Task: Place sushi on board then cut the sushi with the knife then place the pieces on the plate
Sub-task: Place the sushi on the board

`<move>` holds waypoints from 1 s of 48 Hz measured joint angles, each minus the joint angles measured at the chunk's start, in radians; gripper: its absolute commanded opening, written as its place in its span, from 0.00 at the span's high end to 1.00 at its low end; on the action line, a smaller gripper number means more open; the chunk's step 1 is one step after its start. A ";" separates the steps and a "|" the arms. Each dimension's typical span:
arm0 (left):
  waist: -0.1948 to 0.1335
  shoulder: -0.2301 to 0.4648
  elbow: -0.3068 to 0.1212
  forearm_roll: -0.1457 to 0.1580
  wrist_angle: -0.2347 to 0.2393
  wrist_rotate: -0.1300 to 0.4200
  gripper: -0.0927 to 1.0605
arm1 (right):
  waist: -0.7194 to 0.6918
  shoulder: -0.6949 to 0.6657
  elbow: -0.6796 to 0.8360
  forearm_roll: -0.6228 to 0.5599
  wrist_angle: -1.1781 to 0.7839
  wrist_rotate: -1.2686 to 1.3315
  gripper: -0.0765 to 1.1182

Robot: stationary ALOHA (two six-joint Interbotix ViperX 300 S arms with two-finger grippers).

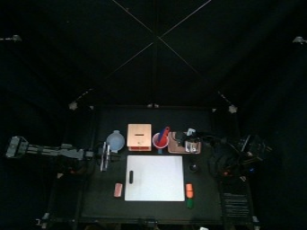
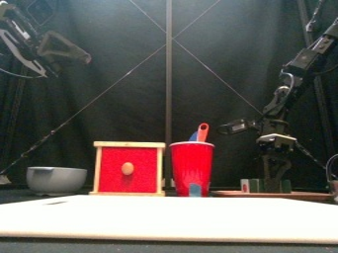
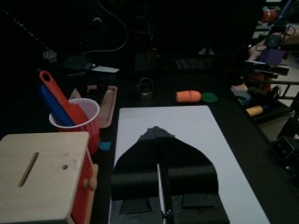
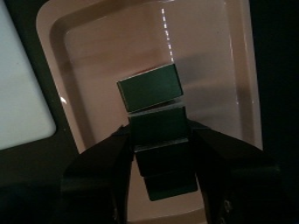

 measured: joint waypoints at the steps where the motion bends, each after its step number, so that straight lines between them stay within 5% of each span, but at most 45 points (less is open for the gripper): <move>1: 0.000 -0.002 -0.002 -0.002 0.000 0.000 0.93 | 0.002 -0.006 0.000 0.008 0.002 0.003 0.43; 20: 0.000 -0.002 0.000 -0.006 0.000 0.002 0.93 | 0.034 -0.229 0.003 0.094 0.095 0.319 0.43; 48: 0.000 -0.002 0.000 -0.005 0.000 0.002 0.92 | 0.471 -0.285 -0.017 -0.393 0.184 1.358 0.43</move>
